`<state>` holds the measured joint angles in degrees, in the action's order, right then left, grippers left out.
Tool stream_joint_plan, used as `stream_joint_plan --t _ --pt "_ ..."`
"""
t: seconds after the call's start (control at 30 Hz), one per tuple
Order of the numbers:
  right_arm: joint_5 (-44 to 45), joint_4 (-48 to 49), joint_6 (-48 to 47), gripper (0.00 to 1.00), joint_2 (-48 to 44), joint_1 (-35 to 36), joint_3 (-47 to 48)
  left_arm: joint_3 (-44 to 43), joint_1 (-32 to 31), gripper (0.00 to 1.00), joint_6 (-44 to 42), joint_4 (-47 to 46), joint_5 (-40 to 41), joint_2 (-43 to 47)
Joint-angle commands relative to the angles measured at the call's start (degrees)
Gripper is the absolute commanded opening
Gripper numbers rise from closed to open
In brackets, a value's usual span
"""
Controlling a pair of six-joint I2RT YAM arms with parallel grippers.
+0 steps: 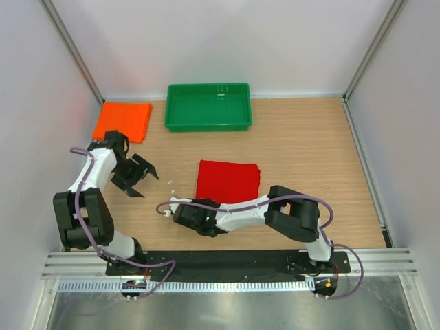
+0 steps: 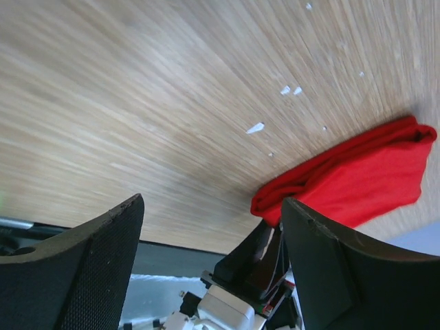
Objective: Fold and stack the t-shirts
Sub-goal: Neatly place the folded tshirt to the corner
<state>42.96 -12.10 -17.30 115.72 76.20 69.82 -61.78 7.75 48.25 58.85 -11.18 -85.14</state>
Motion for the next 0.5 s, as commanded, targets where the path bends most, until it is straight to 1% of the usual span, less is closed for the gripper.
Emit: stream_joint_plan --t 0.0,0.03,0.13,0.2,0.27,0.37,0.47 --pt "-4.2 -0.12 1.48 0.1 -4.88 -0.44 0.05 1.57 0.34 0.81 -4.3 -5.67 -11.21 -2.91" --pt "-4.55 -0.38 1.91 0.09 -5.76 -0.79 -0.12 2.01 0.16 0.81 -4.39 -7.24 -14.97 -4.4" --pt "-5.52 -1.52 2.88 0.03 -8.75 -1.32 -0.56 3.15 -1.24 0.8 -4.92 -10.85 -20.27 -7.13" --pt "-7.0 -2.49 3.5 0.02 -11.03 -2.29 -0.74 3.59 -2.29 0.8 -4.66 -13.13 -23.79 -7.58" --pt "-8.32 -3.8 4.38 0.02 -12.36 -3.34 -0.39 4.12 -3.78 0.82 -3.43 -15.95 -25.55 -7.93" --pt "-10.35 -5.04 4.03 0.02 -14.12 -4.13 -0.39 5.44 -5.45 0.84 0.7 -21.48 -28.45 -7.84" --pt "-11.58 -5.3 3.68 0.02 -15.44 -5.18 -0.91 5.71 -6.95 0.87 4.21 -24.65 -28.72 -8.81"
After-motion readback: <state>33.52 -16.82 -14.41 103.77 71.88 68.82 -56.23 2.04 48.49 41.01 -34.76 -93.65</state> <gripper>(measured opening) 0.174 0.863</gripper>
